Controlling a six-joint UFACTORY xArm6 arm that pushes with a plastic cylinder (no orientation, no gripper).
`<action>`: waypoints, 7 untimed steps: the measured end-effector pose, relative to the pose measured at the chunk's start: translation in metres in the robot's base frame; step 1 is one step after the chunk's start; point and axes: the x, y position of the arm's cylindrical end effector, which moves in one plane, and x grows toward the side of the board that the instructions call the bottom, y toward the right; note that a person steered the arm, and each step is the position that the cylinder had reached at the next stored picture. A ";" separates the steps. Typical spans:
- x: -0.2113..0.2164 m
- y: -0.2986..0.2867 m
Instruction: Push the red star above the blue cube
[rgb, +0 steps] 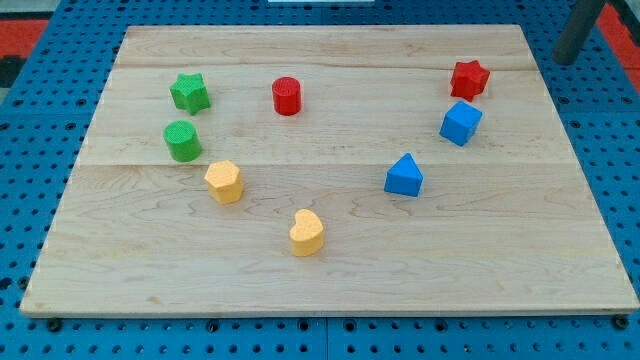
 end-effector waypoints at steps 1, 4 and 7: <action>0.000 0.000; 0.028 0.017; 0.102 0.002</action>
